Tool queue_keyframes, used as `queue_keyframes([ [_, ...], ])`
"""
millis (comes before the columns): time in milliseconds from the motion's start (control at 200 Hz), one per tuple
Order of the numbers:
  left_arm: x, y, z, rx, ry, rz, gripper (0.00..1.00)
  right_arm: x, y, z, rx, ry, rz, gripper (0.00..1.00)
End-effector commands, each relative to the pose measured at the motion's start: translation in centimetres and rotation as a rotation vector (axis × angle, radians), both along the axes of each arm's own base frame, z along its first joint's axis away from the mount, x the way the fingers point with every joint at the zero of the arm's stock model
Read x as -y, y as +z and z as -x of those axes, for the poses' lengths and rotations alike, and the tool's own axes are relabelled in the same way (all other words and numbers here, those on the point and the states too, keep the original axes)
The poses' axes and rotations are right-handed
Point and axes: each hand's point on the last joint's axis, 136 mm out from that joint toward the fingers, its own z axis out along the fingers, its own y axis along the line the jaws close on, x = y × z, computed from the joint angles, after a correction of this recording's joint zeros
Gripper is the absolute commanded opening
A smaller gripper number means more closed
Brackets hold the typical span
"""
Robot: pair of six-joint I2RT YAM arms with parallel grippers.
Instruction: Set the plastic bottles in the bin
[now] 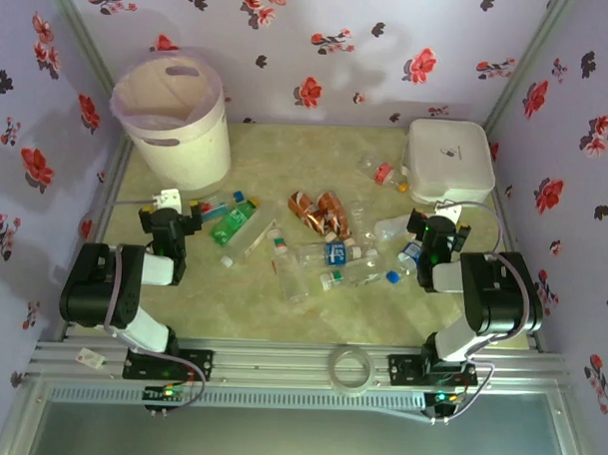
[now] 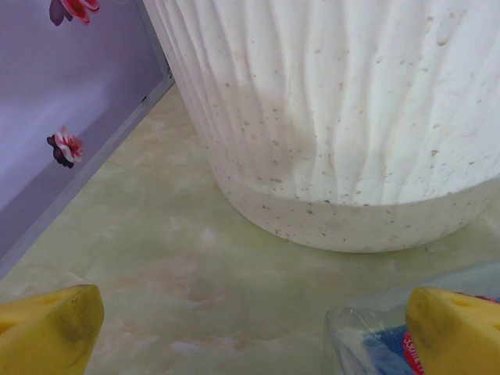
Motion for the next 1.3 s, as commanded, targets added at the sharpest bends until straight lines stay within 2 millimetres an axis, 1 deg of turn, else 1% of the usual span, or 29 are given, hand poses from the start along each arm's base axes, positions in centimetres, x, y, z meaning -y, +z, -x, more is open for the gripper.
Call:
queue_keyframes([
  [0,-0.1,0.6,-0.4,0.017,0.007,0.007,1.0,0.1,1.1,-0.6,0.039,-0.007,-0.02,0.99],
  [185,-0.2,0.5,-0.4,0.016,0.006,0.011,1.0,0.1,1.0,-0.6,0.035,-0.006,-0.019,0.99],
  [285,-0.6,0.4,-0.5,0.004,-0.001,0.025,1.0,0.1,1.0,-0.6,0.034,-0.008,-0.022,0.99],
  [330,-0.5,0.4,-0.5,0.006,-0.005,0.026,1.0,0.2,0.9,-0.8,0.028,-0.002,-0.034,0.99],
  [530,-0.5,0.4,-0.5,0.005,-0.006,0.027,1.0,0.3,0.9,-0.7,0.033,0.003,-0.045,0.99],
  [570,-0.6,0.4,-0.5,0.012,0.003,0.056,1.0,0.3,0.9,-0.7,0.033,0.003,-0.045,0.99],
  [835,-0.1,0.3,-0.7,0.002,-0.036,0.061,0.99,0.3,0.9,-0.7,0.034,0.004,-0.045,0.99],
  [925,0.7,1.7,-0.4,0.005,-0.071,0.062,1.0,0.4,1.6,-0.8,0.039,-0.002,-0.043,0.99],
  [965,0.7,2.4,-0.1,0.011,-0.08,0.036,1.0,0.3,1.6,-0.6,0.018,0.004,-0.043,0.99],
  [1005,0.6,3.3,0.2,0.025,-0.073,0.039,1.0,0.2,1.9,-0.6,0.032,0.01,-0.033,0.99],
  [1055,0.6,4.2,0.7,0.007,-0.065,0.046,1.0,0.1,2.9,-0.5,0.053,0.003,-0.019,0.99],
  [1070,0.6,4.9,0.9,0.015,-0.066,0.045,1.0,0.2,3.4,-0.4,0.052,0.0,-0.016,0.99],
  [1095,0.7,5.4,1.3,0.009,-0.061,0.041,1.0,0.4,4.1,-0.2,0.042,-0.016,-0.016,0.99],
  [1110,0.7,6.2,1.5,0.021,-0.059,0.039,1.0,0.6,4.6,-0.1,0.038,-0.028,-0.018,0.99],
  [1150,0.7,7.5,2.2,0.024,-0.05,0.034,1.0,0.8,5.4,0.2,-0.001,-0.046,-0.016,0.99],
  [1185,0.6,8.6,2.7,0.024,-0.029,0.071,1.0,1.0,6.0,0.7,-0.036,-0.056,-0.01,0.99],
  [1190,0.5,8.7,2.8,0.025,-0.025,0.073,1.0,1.0,6.4,0.6,-0.023,-0.057,-0.012,0.99],
  [1195,0.5,9.0,2.9,0.031,-0.022,0.076,1.0,1.0,6.2,0.9,-0.042,-0.06,-0.012,0.99],
  [1225,0.4,9.9,3.4,0.028,-0.011,0.091,1.0,1.1,6.9,1.2,-0.058,-0.073,-0.029,0.99],
  [1295,0.7,11.1,4.6,0.008,0.002,0.139,1.0,0.8,7.9,2.7,-0.131,-0.095,-0.073,0.99],
])
